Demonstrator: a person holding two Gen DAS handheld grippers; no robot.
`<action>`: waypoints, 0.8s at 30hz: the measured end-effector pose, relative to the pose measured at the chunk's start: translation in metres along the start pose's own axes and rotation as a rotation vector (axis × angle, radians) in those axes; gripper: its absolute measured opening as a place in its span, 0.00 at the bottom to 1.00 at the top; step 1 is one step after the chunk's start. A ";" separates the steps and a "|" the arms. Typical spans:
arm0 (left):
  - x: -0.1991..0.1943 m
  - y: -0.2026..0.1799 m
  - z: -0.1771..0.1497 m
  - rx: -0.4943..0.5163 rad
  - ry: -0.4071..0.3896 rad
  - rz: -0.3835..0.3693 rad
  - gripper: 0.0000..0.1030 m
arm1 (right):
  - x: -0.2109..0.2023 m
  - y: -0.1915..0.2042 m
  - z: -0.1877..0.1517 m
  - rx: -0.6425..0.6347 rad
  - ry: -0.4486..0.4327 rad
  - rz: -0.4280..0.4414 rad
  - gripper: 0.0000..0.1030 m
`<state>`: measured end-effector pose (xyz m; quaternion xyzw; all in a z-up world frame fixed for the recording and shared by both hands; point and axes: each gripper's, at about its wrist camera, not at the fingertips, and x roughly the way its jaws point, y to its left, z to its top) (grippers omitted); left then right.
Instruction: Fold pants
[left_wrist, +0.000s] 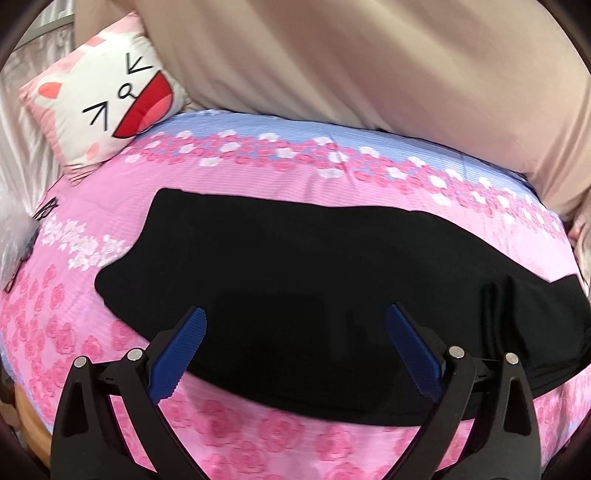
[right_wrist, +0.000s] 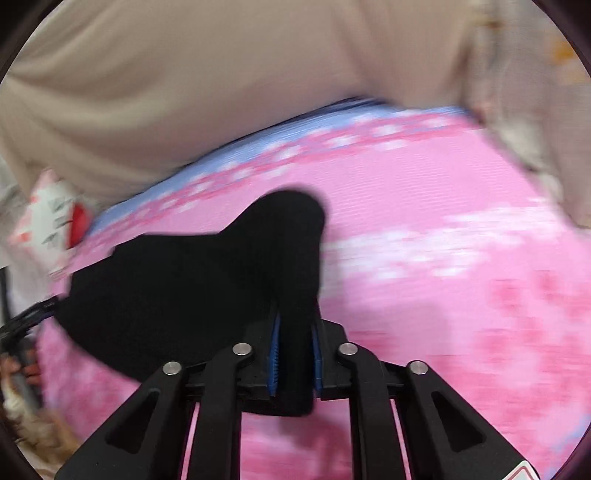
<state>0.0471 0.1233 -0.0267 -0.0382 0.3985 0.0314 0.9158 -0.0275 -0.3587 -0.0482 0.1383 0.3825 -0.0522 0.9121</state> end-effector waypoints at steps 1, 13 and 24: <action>0.001 -0.008 -0.001 0.018 0.001 -0.009 0.93 | -0.002 -0.012 -0.001 -0.012 -0.006 -0.069 0.03; 0.016 -0.044 -0.009 0.090 0.035 -0.040 0.93 | 0.019 0.175 -0.041 -0.454 0.014 0.245 0.57; 0.013 0.001 -0.006 0.013 0.018 -0.011 0.93 | 0.046 0.239 -0.035 -0.437 0.104 0.444 0.08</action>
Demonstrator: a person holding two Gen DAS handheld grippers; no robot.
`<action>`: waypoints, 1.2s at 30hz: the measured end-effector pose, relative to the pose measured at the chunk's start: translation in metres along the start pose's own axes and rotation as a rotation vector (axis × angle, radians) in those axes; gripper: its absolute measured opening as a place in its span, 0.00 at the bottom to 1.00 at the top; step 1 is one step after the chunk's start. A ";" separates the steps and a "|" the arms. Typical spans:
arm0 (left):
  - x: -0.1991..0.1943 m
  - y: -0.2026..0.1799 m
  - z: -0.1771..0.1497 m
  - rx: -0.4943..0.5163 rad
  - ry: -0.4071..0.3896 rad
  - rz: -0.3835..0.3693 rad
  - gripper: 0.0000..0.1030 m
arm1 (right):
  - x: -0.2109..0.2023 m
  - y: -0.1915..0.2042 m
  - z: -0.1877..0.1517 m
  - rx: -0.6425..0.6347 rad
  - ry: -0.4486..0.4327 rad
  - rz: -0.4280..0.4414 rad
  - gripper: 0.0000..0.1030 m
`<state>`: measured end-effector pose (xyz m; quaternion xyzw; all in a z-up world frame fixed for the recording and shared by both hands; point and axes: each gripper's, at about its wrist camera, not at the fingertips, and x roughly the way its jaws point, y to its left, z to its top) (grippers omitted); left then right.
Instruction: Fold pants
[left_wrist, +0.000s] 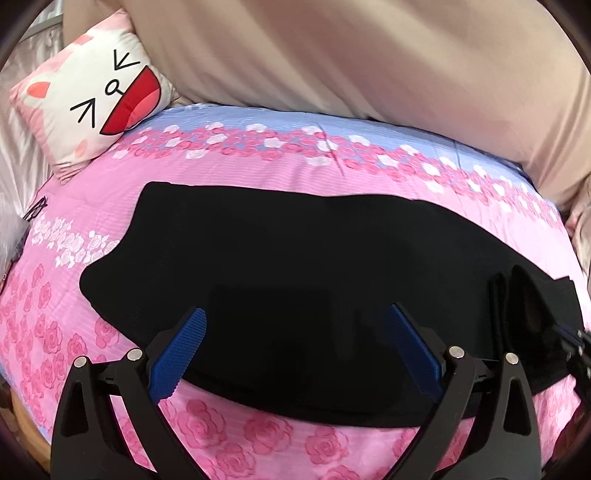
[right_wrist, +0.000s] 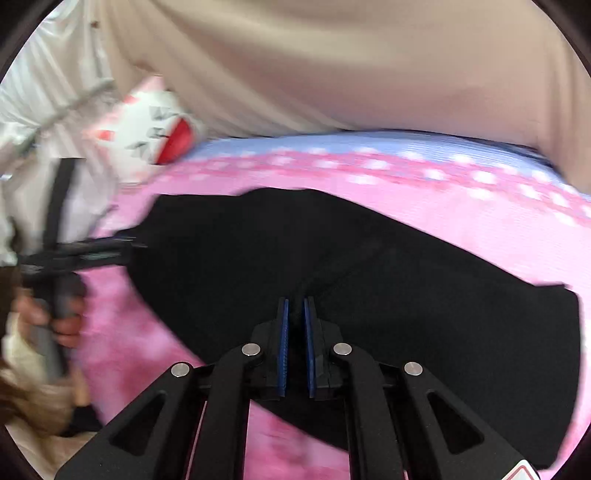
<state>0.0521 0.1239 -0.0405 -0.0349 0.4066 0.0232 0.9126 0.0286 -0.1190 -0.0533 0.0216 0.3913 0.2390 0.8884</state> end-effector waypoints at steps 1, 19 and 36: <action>0.001 0.003 0.002 -0.006 0.000 0.004 0.93 | 0.018 0.003 -0.004 -0.026 0.048 -0.028 0.10; 0.007 0.055 -0.002 -0.085 0.007 0.016 0.93 | 0.024 0.001 -0.017 -0.082 0.053 -0.183 0.21; 0.000 0.133 -0.004 -0.247 0.005 0.095 0.93 | 0.044 0.044 0.004 -0.088 0.024 -0.026 0.35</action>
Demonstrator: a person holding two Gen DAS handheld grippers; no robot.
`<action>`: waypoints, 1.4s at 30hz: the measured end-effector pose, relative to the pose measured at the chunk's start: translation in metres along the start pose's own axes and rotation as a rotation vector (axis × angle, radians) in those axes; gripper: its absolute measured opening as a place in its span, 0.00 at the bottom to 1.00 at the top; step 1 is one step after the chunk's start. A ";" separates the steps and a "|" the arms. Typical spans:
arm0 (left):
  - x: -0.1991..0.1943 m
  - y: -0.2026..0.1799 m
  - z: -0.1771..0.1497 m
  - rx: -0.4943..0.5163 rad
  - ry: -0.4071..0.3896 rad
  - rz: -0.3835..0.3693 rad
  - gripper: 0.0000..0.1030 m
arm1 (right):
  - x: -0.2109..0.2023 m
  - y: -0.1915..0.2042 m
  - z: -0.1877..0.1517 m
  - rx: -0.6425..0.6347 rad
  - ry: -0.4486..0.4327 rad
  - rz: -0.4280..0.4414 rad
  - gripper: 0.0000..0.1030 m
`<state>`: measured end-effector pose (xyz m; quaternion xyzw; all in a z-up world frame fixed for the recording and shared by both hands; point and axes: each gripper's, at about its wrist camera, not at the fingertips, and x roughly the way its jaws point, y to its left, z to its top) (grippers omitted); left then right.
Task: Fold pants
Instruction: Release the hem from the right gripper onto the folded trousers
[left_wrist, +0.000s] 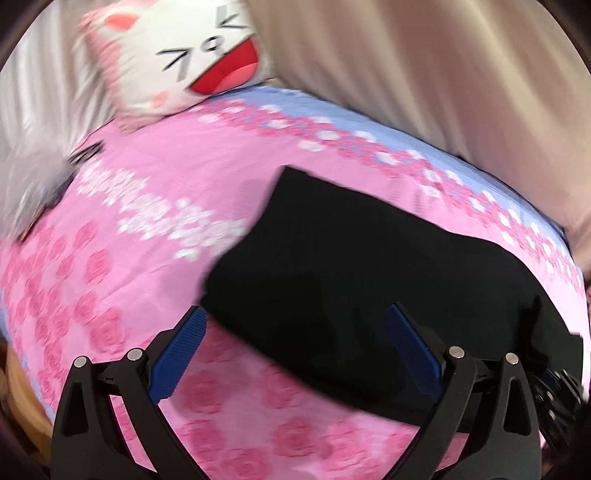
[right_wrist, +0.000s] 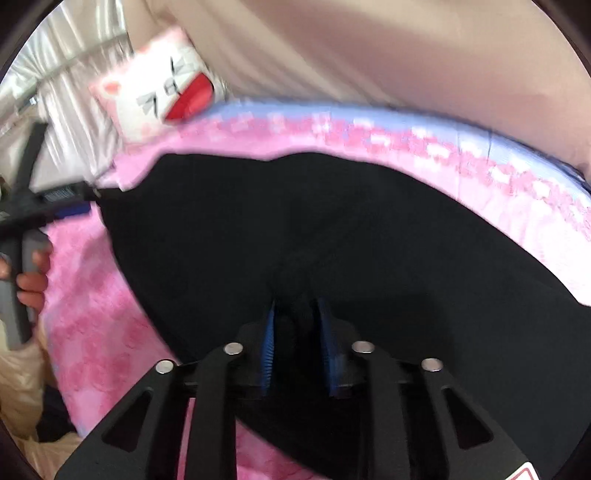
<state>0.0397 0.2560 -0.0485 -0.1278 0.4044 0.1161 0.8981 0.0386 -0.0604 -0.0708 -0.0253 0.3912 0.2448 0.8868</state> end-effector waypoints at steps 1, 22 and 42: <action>0.001 0.014 0.000 -0.048 0.002 0.010 0.93 | -0.013 0.001 -0.001 0.002 -0.037 -0.004 0.37; -0.071 -0.135 0.029 0.212 -0.171 -0.233 0.16 | -0.172 -0.161 -0.092 0.551 -0.316 -0.311 0.56; -0.126 -0.346 -0.085 0.584 -0.207 -0.395 0.94 | -0.175 -0.198 -0.115 0.549 -0.281 -0.109 0.60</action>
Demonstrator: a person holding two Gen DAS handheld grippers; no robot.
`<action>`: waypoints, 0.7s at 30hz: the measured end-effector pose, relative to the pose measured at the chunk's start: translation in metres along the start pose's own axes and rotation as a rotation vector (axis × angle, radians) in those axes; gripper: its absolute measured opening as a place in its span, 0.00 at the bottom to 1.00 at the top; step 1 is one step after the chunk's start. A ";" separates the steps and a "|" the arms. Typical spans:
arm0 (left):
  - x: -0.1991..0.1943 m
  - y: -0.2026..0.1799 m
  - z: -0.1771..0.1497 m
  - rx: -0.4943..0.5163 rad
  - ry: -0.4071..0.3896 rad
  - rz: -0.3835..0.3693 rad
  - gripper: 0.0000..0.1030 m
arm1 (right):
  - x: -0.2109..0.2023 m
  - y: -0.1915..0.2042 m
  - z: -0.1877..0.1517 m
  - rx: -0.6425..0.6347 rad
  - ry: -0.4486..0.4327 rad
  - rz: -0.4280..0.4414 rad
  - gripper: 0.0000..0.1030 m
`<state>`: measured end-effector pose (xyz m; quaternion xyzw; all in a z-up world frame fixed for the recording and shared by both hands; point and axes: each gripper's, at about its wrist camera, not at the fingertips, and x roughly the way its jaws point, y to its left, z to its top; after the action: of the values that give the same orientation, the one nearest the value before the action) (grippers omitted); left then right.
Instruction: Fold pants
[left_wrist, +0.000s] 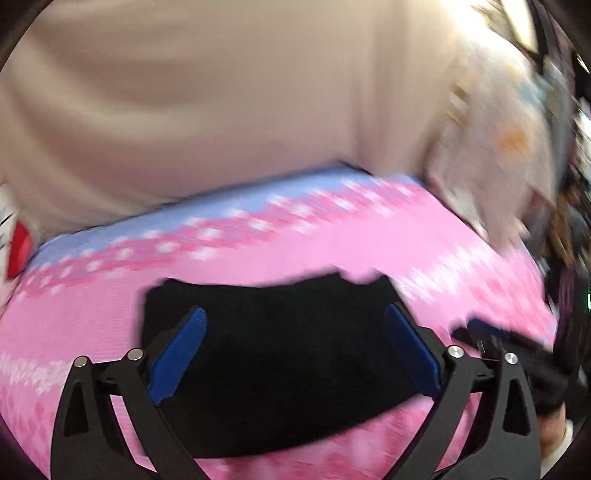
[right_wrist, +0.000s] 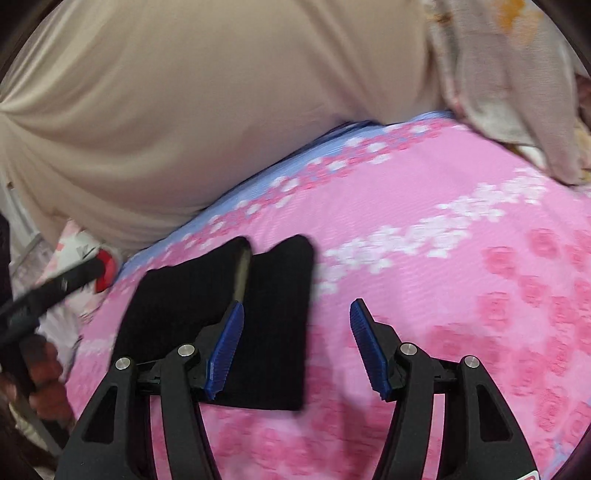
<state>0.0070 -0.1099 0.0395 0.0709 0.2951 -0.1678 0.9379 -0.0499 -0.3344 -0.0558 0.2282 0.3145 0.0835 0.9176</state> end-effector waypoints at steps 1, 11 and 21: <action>-0.003 0.017 0.003 -0.035 -0.007 0.066 0.94 | 0.009 0.009 0.001 -0.020 0.024 0.030 0.64; -0.003 0.154 -0.031 -0.254 0.084 0.419 0.94 | 0.098 0.056 -0.007 -0.075 0.188 0.046 0.50; 0.004 0.146 -0.036 -0.233 0.092 0.334 0.94 | 0.018 0.054 0.025 -0.132 0.039 -0.015 0.15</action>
<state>0.0427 0.0341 0.0129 0.0178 0.3393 0.0289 0.9401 -0.0211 -0.2907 -0.0227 0.1632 0.3279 0.1014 0.9250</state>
